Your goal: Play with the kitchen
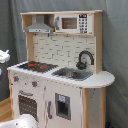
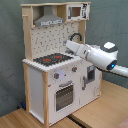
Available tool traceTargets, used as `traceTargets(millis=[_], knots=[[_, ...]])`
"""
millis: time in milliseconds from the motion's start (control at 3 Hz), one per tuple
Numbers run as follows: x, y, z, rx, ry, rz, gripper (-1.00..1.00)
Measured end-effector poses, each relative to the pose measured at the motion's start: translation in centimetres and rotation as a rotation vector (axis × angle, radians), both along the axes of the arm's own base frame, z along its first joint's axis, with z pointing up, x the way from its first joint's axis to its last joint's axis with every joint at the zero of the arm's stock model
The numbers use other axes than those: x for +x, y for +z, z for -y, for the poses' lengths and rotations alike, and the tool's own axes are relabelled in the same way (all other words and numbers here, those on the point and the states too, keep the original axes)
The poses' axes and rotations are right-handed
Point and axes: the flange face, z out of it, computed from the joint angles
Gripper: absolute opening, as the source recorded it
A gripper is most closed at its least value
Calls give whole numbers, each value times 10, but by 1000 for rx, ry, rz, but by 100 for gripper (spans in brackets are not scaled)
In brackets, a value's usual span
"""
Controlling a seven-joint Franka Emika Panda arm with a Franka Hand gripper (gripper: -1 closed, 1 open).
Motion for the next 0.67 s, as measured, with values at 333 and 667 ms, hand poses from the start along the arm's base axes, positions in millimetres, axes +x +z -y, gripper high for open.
traceTargets(millis=[333,667], knots=[[-2,28,-12,73,-19,18,100],[-2,53,-16,155,-52,16,100]])
